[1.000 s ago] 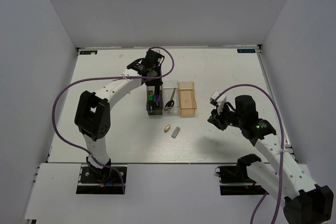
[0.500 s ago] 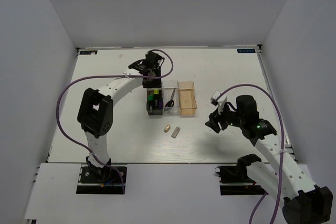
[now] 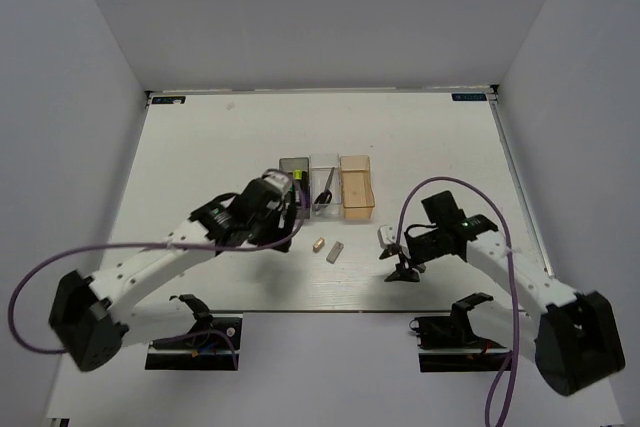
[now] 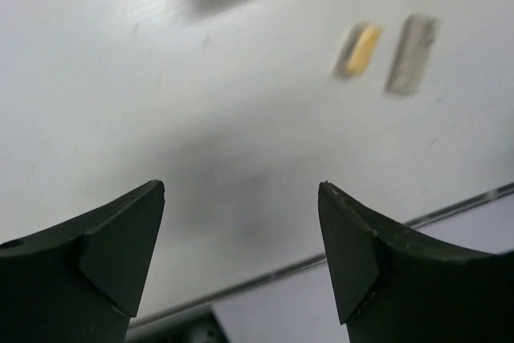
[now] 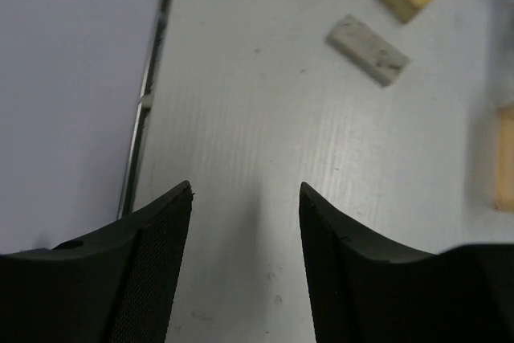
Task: Sort the stationery into containers
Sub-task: Pick up the stationery from the center of the board.
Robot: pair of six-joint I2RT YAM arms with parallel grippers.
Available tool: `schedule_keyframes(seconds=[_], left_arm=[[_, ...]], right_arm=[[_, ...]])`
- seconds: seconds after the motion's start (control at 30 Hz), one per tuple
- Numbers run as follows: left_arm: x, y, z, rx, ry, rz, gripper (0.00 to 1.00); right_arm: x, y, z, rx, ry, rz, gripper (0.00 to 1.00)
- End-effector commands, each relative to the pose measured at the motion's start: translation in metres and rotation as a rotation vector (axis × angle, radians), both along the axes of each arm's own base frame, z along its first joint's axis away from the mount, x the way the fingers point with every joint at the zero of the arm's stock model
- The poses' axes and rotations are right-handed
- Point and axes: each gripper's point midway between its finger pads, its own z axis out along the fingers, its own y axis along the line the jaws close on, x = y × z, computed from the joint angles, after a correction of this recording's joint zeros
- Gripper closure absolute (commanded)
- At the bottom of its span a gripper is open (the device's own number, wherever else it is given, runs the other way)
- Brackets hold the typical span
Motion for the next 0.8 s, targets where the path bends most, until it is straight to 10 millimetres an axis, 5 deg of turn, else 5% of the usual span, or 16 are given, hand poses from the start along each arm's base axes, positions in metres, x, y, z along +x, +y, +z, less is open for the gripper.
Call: schedule_keyframes(seconds=[0.0,0.03,0.17,0.2,0.23,0.27,0.33,0.43,0.47,0.5,0.77], left_arm=[[-0.029,0.041,0.003,-0.057,-0.035,0.088,0.12],[-0.041,0.054,-0.016,-0.028,-0.005,0.104,0.1],[-0.054,0.075,-0.012,-0.092,-0.059,0.155,0.16],[-0.056,0.08,-0.01,-0.098,-0.074,0.167,0.23],[-0.059,0.085,-0.015,-0.089,-0.08,0.167,0.46],[-0.059,0.091,-0.017,-0.068,-0.088,0.188,0.55],[-0.065,0.104,-0.018,-0.043,-0.091,0.226,0.73],[-0.054,0.132,-0.001,0.016,-0.201,0.354,0.68],[-0.056,0.145,-0.001,0.056,-0.211,0.398,0.5],[-0.056,0.149,0.004,0.047,-0.234,0.416,0.46],[-0.062,0.163,0.012,0.005,-0.307,0.449,0.38]], right_arm=[[-0.005,0.009,-0.003,0.006,-0.159,0.27,0.4],[-0.003,0.011,-0.011,-0.027,-0.175,0.317,0.4],[0.02,0.034,-0.009,-0.073,-0.279,0.395,0.42],[0.03,0.039,-0.006,-0.092,-0.317,0.394,0.44],[0.022,0.049,-0.015,-0.111,-0.299,0.445,0.46],[0.039,0.057,-0.012,-0.135,-0.376,0.433,0.48],[0.038,0.073,-0.02,-0.168,-0.376,0.485,0.53],[0.048,0.088,-0.026,-0.245,-0.409,0.504,0.58],[0.044,0.093,-0.035,-0.288,-0.41,0.531,0.58],[0.052,0.1,-0.035,-0.313,-0.434,0.529,0.58],[0.066,0.119,-0.048,-0.415,-0.487,0.53,0.56]])
